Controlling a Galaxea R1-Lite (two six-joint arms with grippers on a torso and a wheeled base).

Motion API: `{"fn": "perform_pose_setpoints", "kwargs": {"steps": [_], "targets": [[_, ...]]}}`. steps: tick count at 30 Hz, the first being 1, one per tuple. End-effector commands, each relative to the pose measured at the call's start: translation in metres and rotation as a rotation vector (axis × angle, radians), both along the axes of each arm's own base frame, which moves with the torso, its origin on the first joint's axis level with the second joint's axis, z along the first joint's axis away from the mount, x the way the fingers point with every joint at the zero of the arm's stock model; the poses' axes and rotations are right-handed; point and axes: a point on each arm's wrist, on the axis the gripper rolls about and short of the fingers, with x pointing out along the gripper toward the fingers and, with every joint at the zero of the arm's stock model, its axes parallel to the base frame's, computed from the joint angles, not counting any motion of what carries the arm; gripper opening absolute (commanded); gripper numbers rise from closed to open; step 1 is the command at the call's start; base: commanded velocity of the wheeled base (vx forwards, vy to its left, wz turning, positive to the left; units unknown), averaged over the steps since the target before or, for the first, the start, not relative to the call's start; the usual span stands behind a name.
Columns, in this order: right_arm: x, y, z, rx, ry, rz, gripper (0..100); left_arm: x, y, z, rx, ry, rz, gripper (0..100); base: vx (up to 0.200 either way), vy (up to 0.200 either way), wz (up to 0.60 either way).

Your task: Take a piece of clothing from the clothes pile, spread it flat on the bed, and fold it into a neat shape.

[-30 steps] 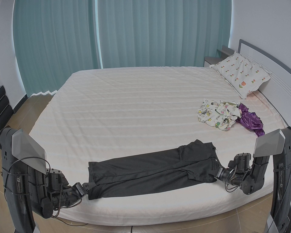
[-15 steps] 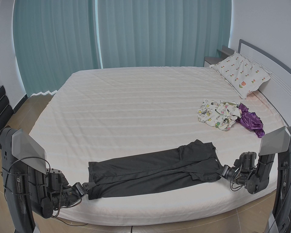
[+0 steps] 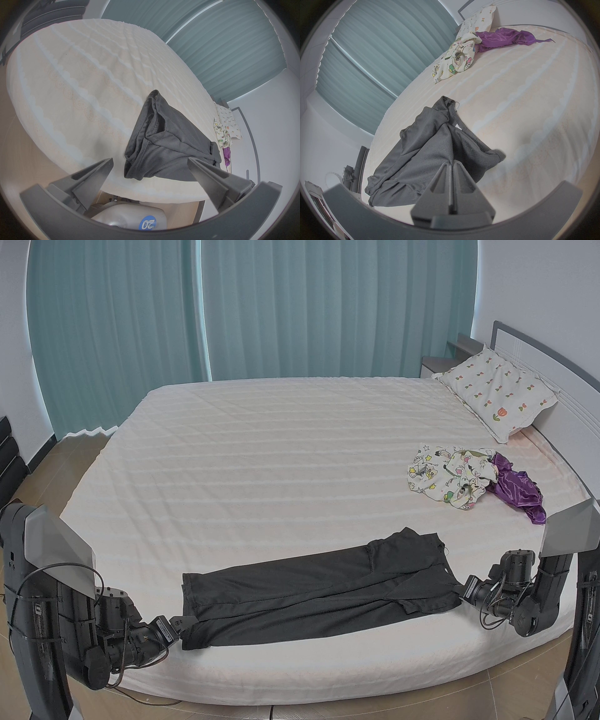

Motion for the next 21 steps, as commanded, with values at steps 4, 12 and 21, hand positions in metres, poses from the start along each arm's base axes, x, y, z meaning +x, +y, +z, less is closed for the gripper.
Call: {"fn": "perform_pose_setpoints", "kwargs": {"steps": [4,12,21], "targets": [[0.0020,-0.0010,-0.0030,-0.009,0.001,0.004,0,0.0011,-0.0001,0.0009,-0.002,-0.016,0.000,100,0.000,0.000,0.00],[0.0057,-0.0015,-0.0063,-0.008,-0.005,0.001,100,0.0011,-0.0002,0.0013,-0.003,-0.017,-0.001,100,0.000,0.000,0.00],[0.0107,-0.0081,-0.0044,0.000,-0.024,-0.028,100,0.0079,-0.0004,0.0107,0.007,-0.079,0.012,100,0.000,0.000,0.00]]}}
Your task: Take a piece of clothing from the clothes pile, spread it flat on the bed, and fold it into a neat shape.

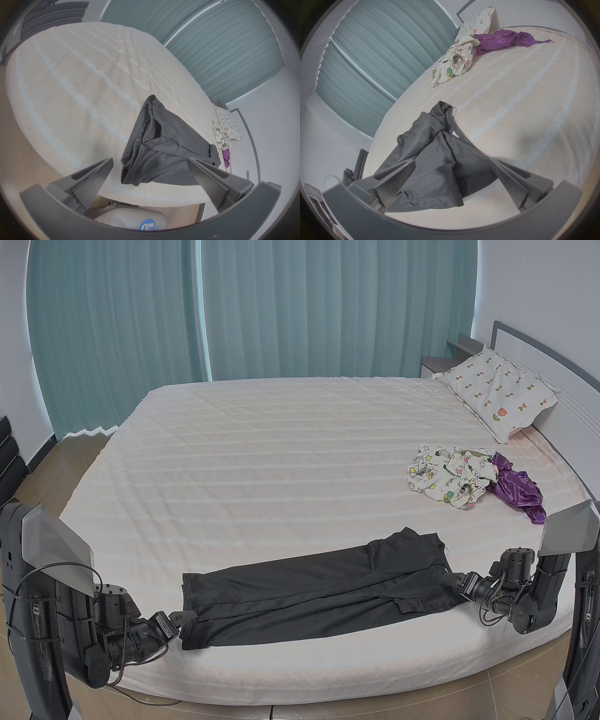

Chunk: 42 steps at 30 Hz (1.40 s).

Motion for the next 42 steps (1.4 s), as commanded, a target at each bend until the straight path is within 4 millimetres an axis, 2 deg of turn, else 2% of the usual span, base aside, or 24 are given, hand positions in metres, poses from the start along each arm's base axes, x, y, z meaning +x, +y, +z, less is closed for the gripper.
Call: {"fn": "perform_pose_setpoints", "kwargs": {"steps": [1,8,10,20,26,32,37,42], "targets": [[0.001,-0.001,-0.001,0.003,0.000,-0.003,100,0.004,0.000,0.008,0.005,-0.053,0.011,100,0.000,0.000,0.00],[0.010,-0.003,0.010,0.089,-0.040,-0.066,100,0.012,0.001,0.010,0.005,-0.081,0.103,100,0.000,0.000,0.00],[0.015,-0.005,0.015,0.115,-0.063,-0.095,100,0.013,0.001,0.010,-0.001,-0.084,0.108,100,0.200,0.000,0.00],[0.017,-0.009,0.017,0.113,-0.119,-0.109,100,0.015,-0.002,0.010,-0.005,-0.090,0.094,100,0.200,0.000,0.00],[0.016,-0.009,0.016,0.113,-0.116,-0.108,100,0.015,-0.011,0.007,0.001,-0.086,0.054,100,0.000,0.000,0.00],[0.016,-0.008,0.015,0.113,-0.111,-0.107,100,0.001,-0.023,-0.003,0.048,-0.022,-0.030,100,0.000,0.000,0.00],[0.015,-0.008,0.015,0.114,-0.109,-0.104,100,-0.002,-0.022,-0.015,0.128,0.005,-0.077,100,0.000,0.000,0.00],[0.015,-0.007,0.015,0.114,-0.109,-0.102,100,0.000,-0.022,-0.016,0.157,0.000,-0.042,100,0.000,0.000,0.00]]}}
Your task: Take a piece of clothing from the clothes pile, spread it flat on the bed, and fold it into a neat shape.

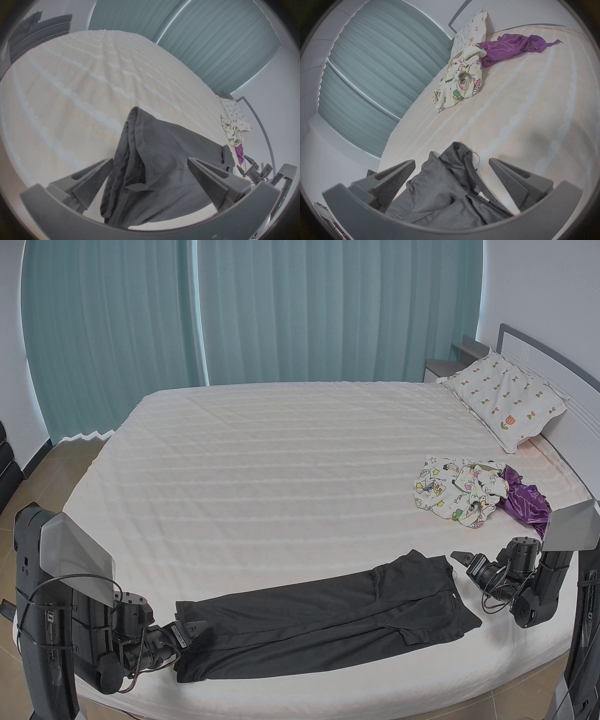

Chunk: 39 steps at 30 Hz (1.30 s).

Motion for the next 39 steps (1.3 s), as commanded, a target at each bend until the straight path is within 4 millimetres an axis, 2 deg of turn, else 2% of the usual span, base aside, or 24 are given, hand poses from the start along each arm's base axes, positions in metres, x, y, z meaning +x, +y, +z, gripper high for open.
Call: {"fn": "perform_pose_setpoints", "kwargs": {"steps": [1,9,15,27,28,33,39], "targets": [[0.000,0.001,-0.001,0.002,0.002,0.001,100,0.001,0.000,-0.004,0.010,-0.002,0.011,0,0.000,0.000,0.00],[-0.001,0.000,-0.001,0.002,0.005,0.000,100,-0.003,0.002,-0.002,0.070,-0.004,0.033,0,0.000,0.000,0.00],[-0.002,0.000,0.000,0.002,0.005,0.000,100,-0.020,0.005,0.006,0.109,0.020,-0.013,0,0.000,0.000,0.00],[-0.002,0.000,0.000,0.001,0.006,-0.001,100,-0.026,0.004,-0.004,0.160,0.074,-0.065,0,0.000,0.000,0.00],[-0.002,0.000,0.000,0.001,0.006,0.001,100,-0.026,0.004,-0.005,0.160,0.076,-0.066,100,0.000,0.000,0.00],[-0.002,0.000,0.000,0.000,0.006,-0.001,100,-0.024,0.006,0.003,0.146,0.042,-0.049,100,0.000,0.000,0.00],[-0.002,0.002,0.000,0.000,0.006,0.004,100,-0.012,0.017,0.034,0.053,-0.105,0.010,100,0.000,0.000,0.00]]}}
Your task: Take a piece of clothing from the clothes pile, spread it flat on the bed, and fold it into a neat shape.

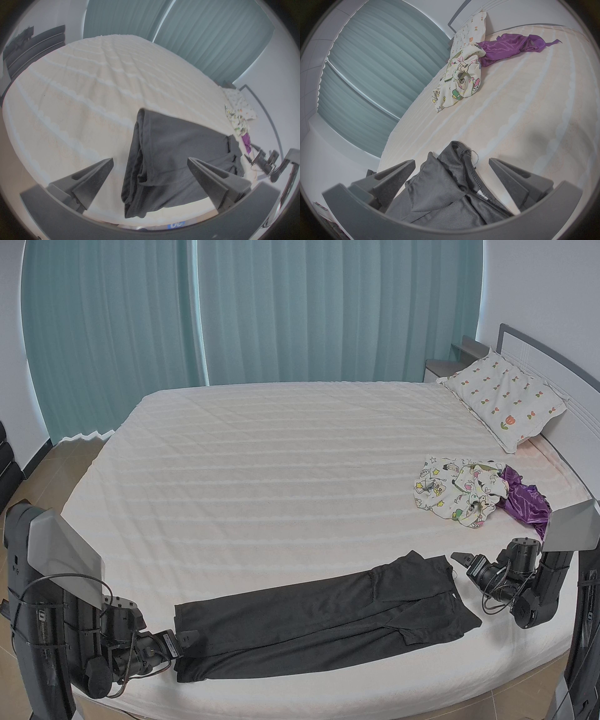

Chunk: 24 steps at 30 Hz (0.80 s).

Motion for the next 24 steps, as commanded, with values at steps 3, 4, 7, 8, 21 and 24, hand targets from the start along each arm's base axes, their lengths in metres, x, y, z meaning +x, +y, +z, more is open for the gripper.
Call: {"fn": "perform_pose_setpoints", "kwargs": {"steps": [3,4,7,8,21,24], "targets": [[0.000,0.002,0.000,0.001,0.001,0.007,100,0.024,0.007,0.030,-0.096,-0.193,0.063,100,0.000,0.000,0.00],[0.000,0.002,0.000,0.001,0.001,0.007,100,0.028,0.006,0.031,-0.098,-0.212,0.064,100,0.000,0.000,0.00],[0.000,0.004,0.000,0.001,0.001,0.011,100,0.045,0.005,0.031,-0.101,-0.244,0.066,100,0.000,0.000,0.00],[0.000,0.004,0.000,0.000,-0.001,0.013,100,0.054,0.005,0.029,-0.100,-0.236,0.071,100,0.000,0.000,0.00],[0.002,0.010,-0.005,-0.001,0.007,0.030,100,0.089,-0.001,-0.009,-0.076,-0.091,0.071,100,0.000,0.000,0.00],[0.002,0.009,-0.004,-0.001,0.005,0.028,100,0.089,-0.001,-0.015,-0.066,-0.081,0.073,100,0.000,0.000,0.00]]}}
